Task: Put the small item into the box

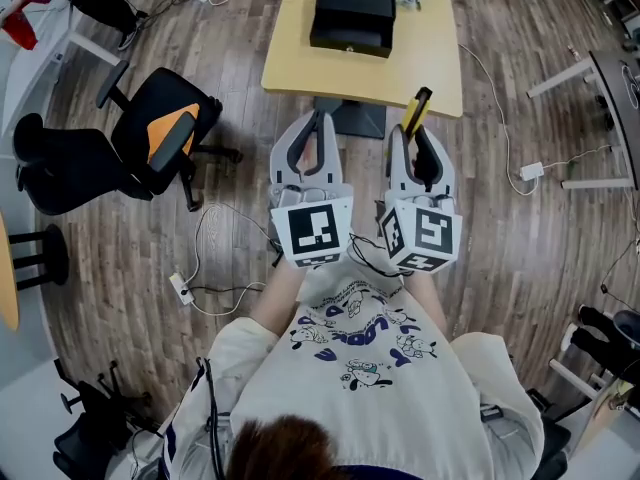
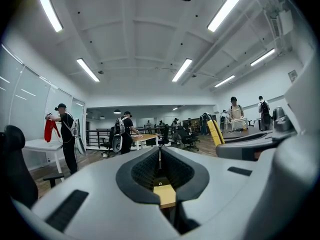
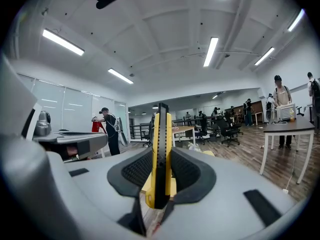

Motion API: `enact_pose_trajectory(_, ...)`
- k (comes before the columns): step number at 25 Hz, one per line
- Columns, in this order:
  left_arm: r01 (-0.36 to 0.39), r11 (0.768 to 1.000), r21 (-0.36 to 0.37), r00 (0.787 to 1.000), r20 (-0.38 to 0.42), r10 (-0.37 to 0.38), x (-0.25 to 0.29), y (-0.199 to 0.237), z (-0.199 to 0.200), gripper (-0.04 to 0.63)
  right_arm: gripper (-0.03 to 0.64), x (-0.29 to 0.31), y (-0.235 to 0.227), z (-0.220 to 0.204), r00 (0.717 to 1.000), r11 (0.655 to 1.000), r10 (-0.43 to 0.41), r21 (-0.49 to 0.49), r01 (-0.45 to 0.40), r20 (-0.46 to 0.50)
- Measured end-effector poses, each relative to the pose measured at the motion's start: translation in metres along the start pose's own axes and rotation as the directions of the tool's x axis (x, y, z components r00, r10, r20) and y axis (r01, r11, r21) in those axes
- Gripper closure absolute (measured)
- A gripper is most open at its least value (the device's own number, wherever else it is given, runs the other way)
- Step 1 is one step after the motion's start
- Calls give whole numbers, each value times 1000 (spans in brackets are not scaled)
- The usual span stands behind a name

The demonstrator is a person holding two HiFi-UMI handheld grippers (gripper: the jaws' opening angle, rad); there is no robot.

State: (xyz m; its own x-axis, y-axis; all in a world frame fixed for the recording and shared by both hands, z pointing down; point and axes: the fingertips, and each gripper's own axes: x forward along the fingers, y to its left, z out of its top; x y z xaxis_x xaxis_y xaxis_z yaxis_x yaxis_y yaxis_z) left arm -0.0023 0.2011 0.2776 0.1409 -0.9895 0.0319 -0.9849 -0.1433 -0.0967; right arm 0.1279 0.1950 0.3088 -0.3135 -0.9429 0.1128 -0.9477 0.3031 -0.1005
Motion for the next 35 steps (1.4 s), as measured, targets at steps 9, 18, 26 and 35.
enact_pose_trajectory(9, -9, 1000, -7, 1000, -21, 9, 38, 7, -8, 572, 488, 38, -6, -6, 999, 1000, 23, 10, -23, -28)
enact_pose_trajectory(18, -2, 1000, -13, 999, -32, 1, 108, 29, -19, 572, 488, 110, -16, -7, 999, 1000, 19, 8, -19, -41)
enact_pose_trajectory(26, 32, 999, -14, 999, -31, -32, 173, 41, -10, 572, 488, 173, -28, 10, 999, 1000, 0, 12, 0, -38)
enact_pose_trajectory(35, 74, 997, -17, 997, -37, -75, 249, 64, -7, 572, 488, 249, -34, 25, 999, 1000, -22, 8, 23, -43)
